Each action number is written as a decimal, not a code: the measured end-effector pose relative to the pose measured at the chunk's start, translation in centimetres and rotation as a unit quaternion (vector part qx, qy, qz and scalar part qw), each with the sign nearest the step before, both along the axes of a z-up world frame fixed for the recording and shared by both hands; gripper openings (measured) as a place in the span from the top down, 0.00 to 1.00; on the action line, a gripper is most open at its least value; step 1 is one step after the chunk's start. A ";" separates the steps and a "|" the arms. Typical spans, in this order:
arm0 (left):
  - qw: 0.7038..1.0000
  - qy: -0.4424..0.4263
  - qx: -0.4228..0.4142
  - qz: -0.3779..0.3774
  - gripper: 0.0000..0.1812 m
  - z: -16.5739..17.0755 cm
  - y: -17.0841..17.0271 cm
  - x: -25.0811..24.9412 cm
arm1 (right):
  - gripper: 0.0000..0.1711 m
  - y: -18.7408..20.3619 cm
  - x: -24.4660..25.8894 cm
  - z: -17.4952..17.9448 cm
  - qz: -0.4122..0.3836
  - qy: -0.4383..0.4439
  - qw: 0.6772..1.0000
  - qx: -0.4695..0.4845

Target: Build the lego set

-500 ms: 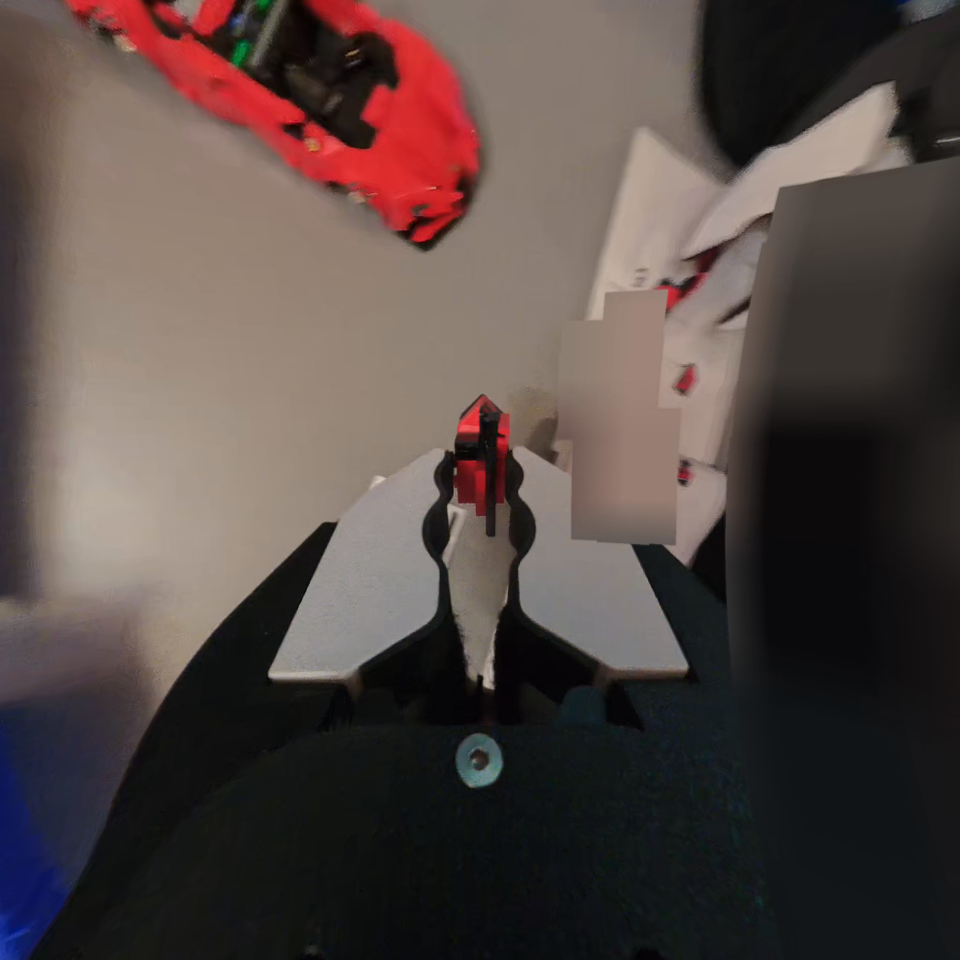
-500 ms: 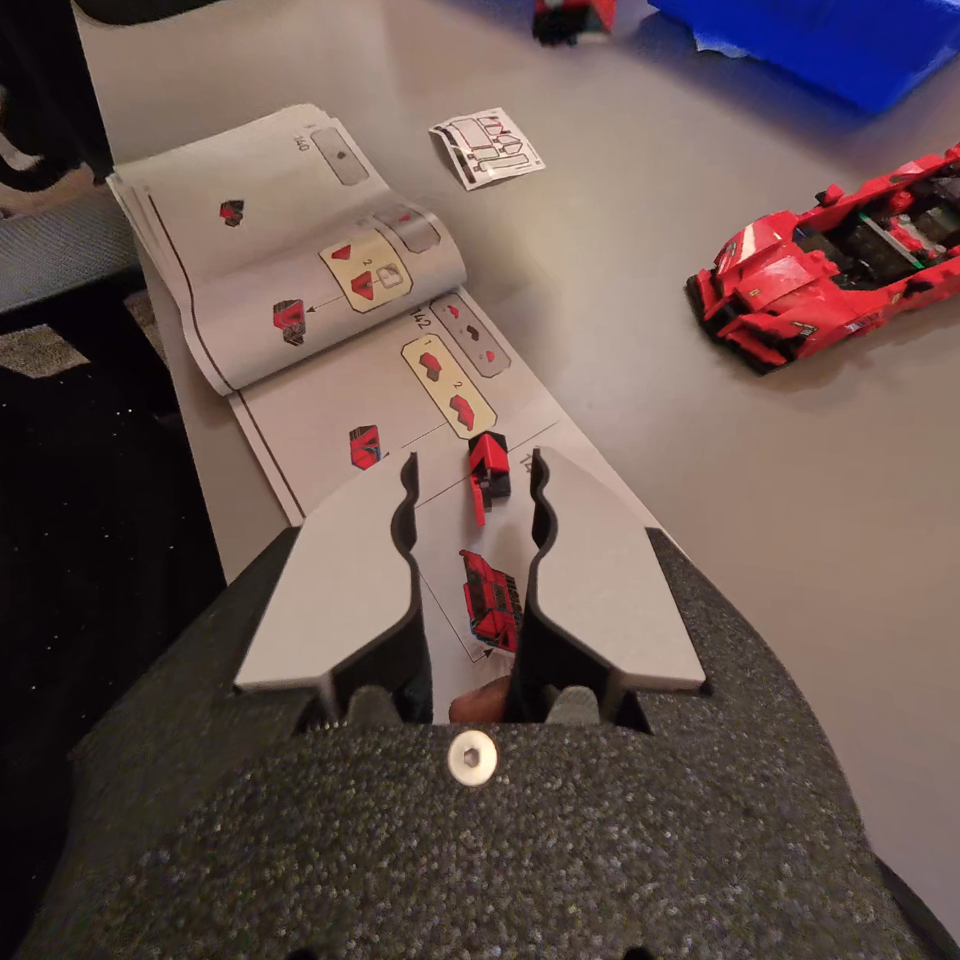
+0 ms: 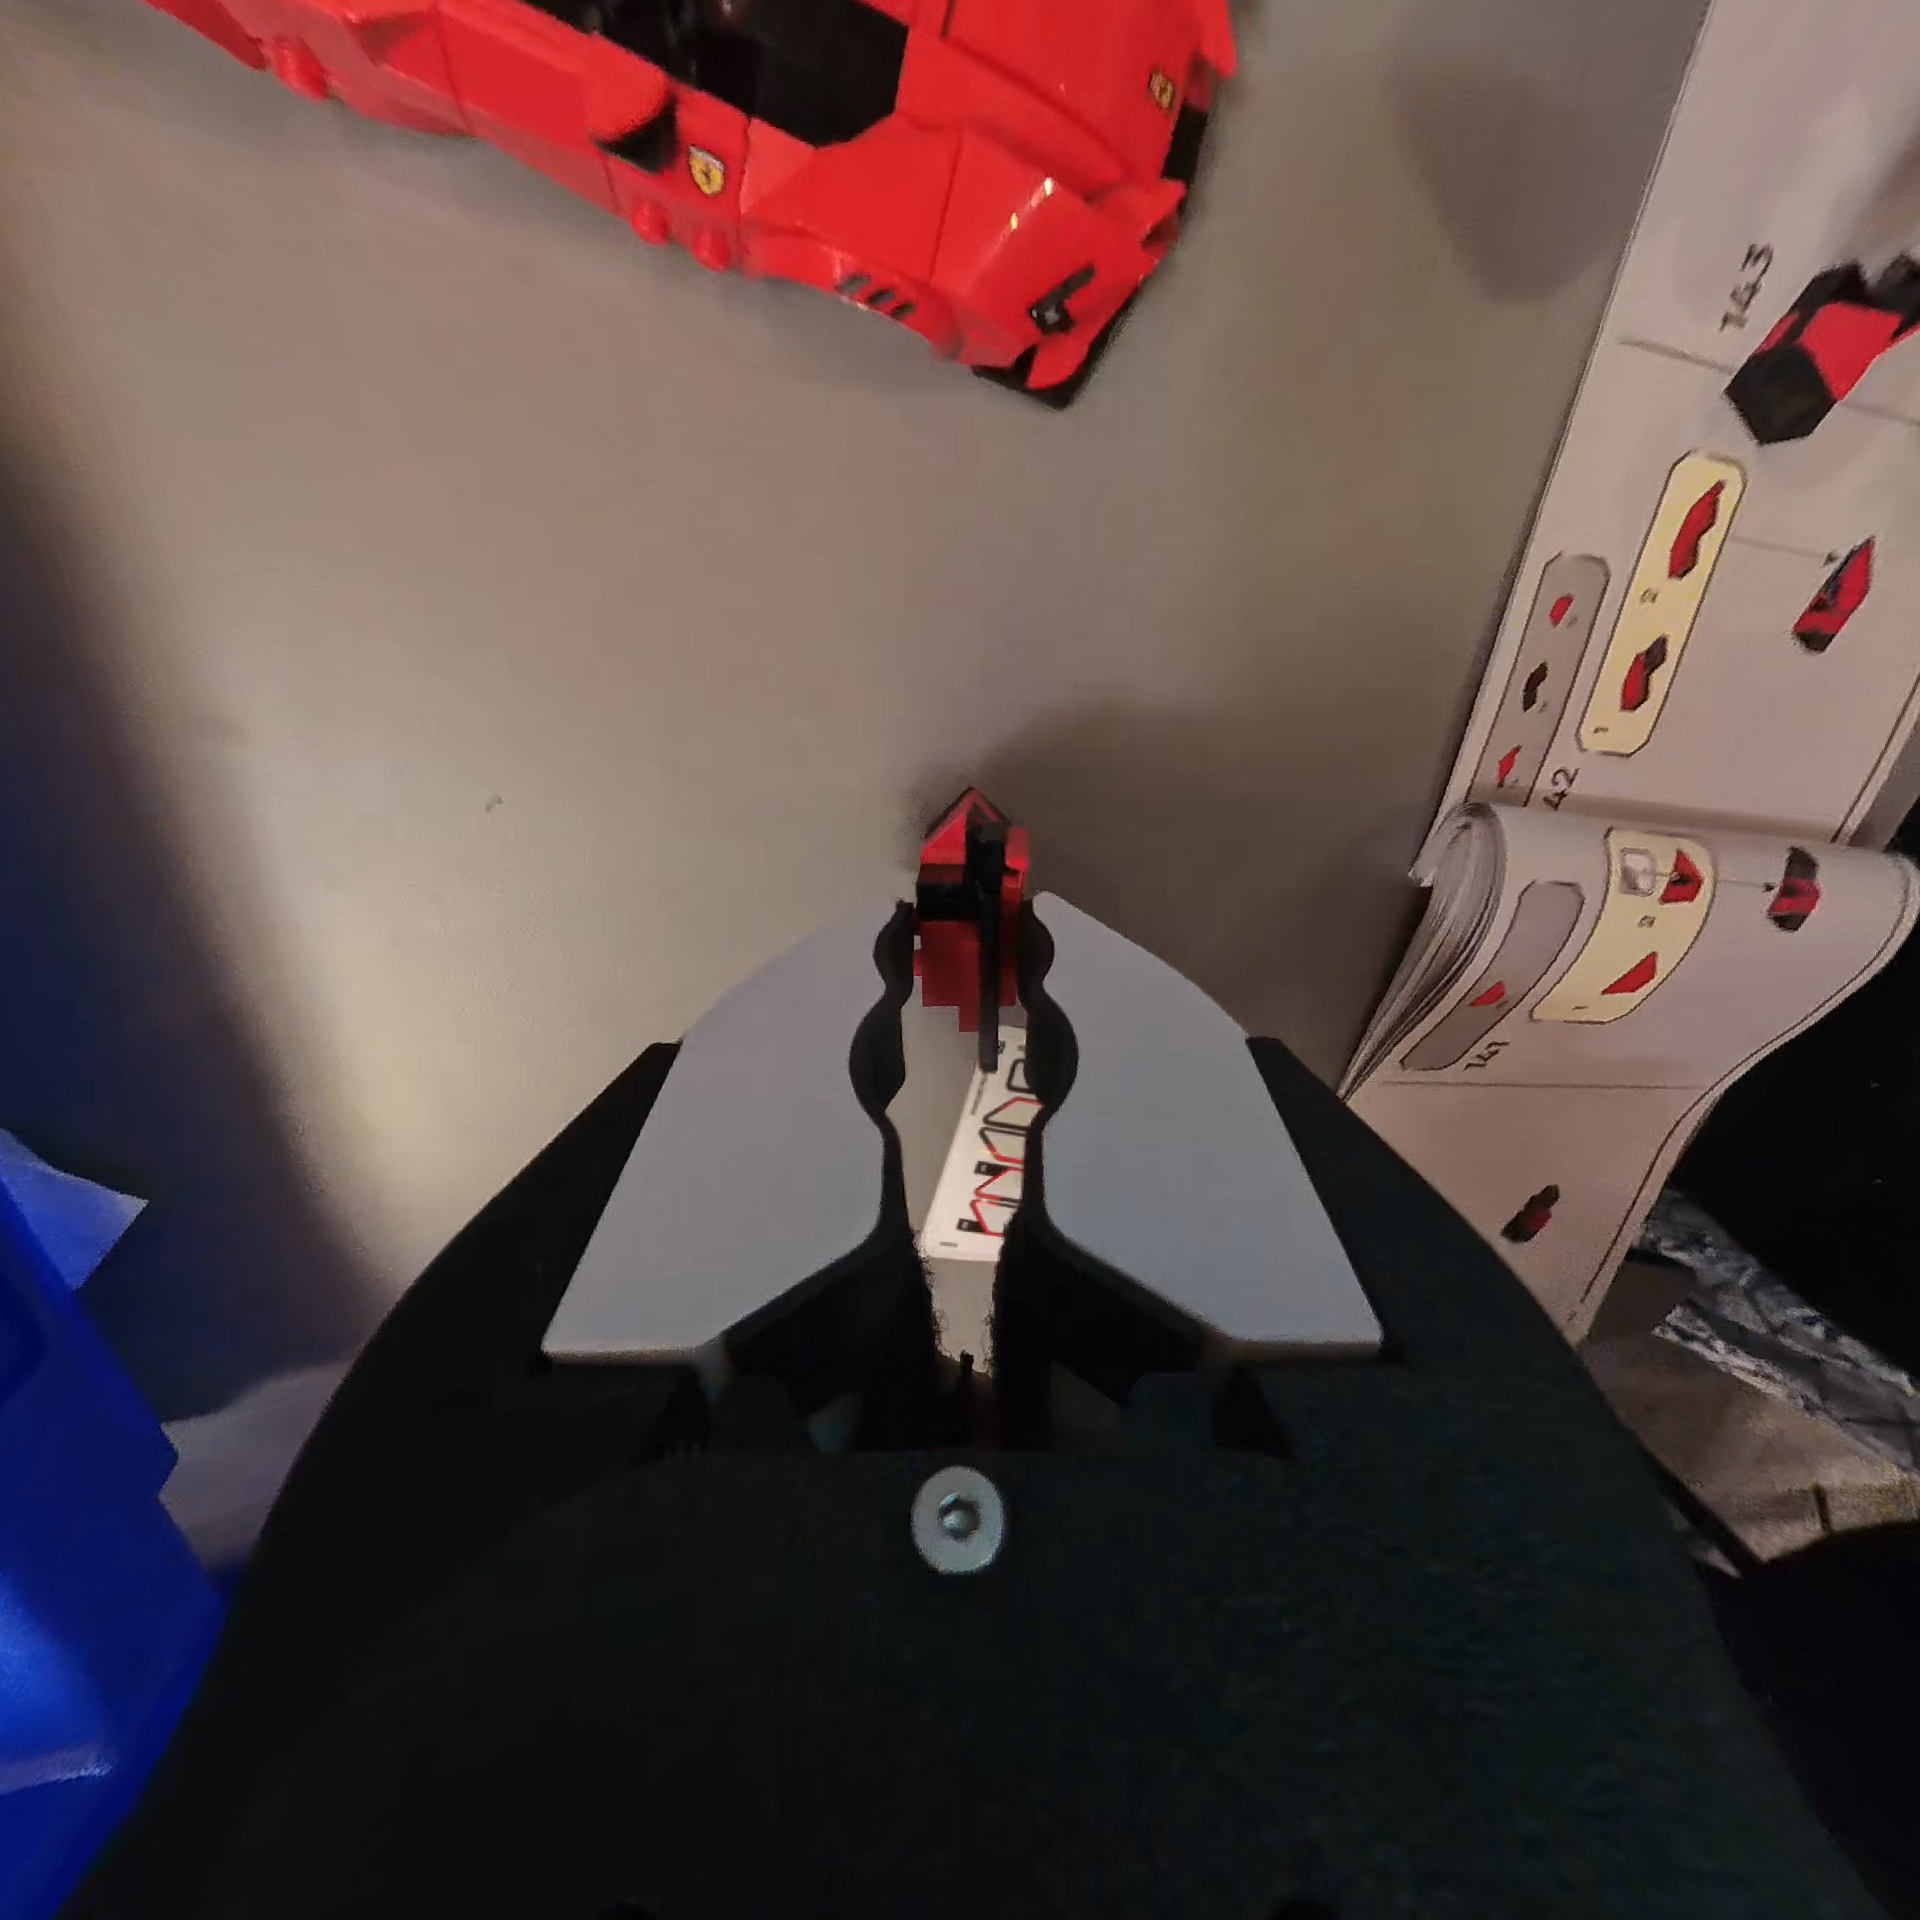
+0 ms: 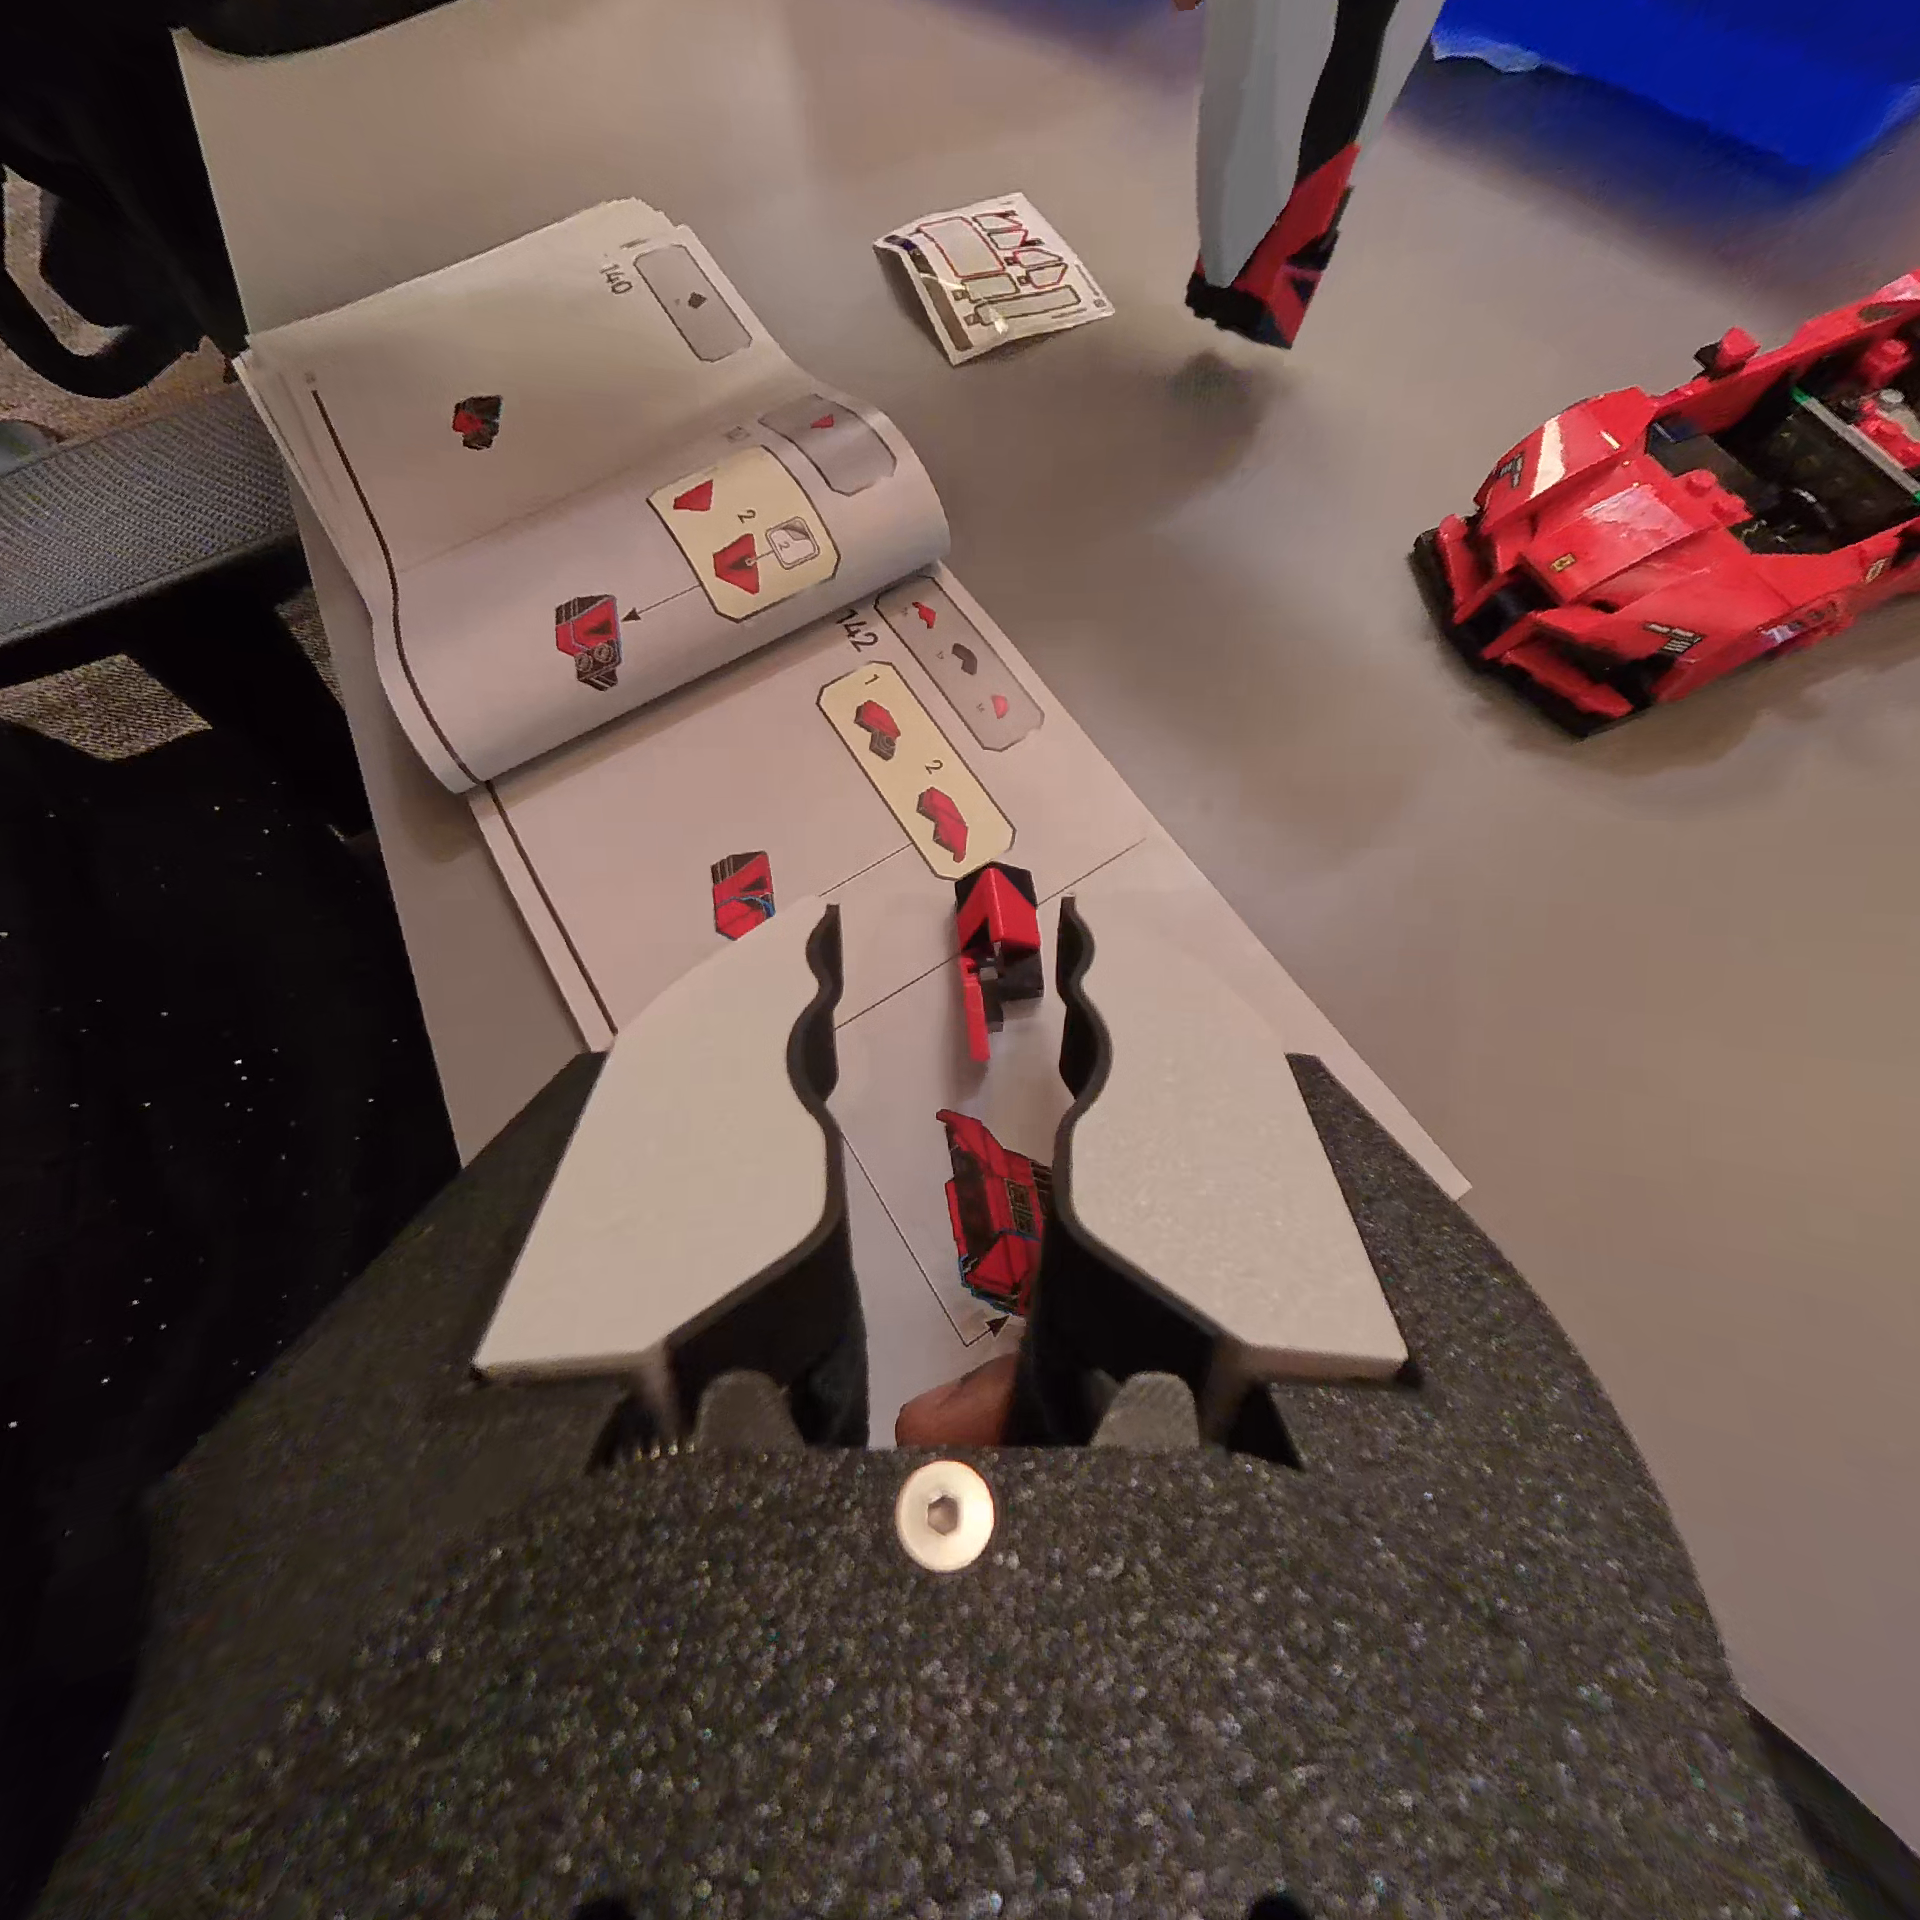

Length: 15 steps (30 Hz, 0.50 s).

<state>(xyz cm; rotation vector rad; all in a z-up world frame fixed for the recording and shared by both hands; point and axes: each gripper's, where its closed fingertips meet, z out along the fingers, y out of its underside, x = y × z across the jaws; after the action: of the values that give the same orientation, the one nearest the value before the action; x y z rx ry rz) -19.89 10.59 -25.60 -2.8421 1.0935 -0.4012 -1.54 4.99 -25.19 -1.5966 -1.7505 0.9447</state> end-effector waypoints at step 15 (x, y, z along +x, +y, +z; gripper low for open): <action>0.999 0.011 -0.002 -0.037 0.87 -0.7 -0.8 0.2 | 0.77 -0.1 0.0 -0.2 -0.001 -0.003 1.000 -0.004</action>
<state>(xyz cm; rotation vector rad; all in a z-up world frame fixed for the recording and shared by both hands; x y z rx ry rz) -19.70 9.81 -26.31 -2.8225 1.2073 -0.3782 -1.59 4.93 -25.40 -1.6079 -1.7523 0.9487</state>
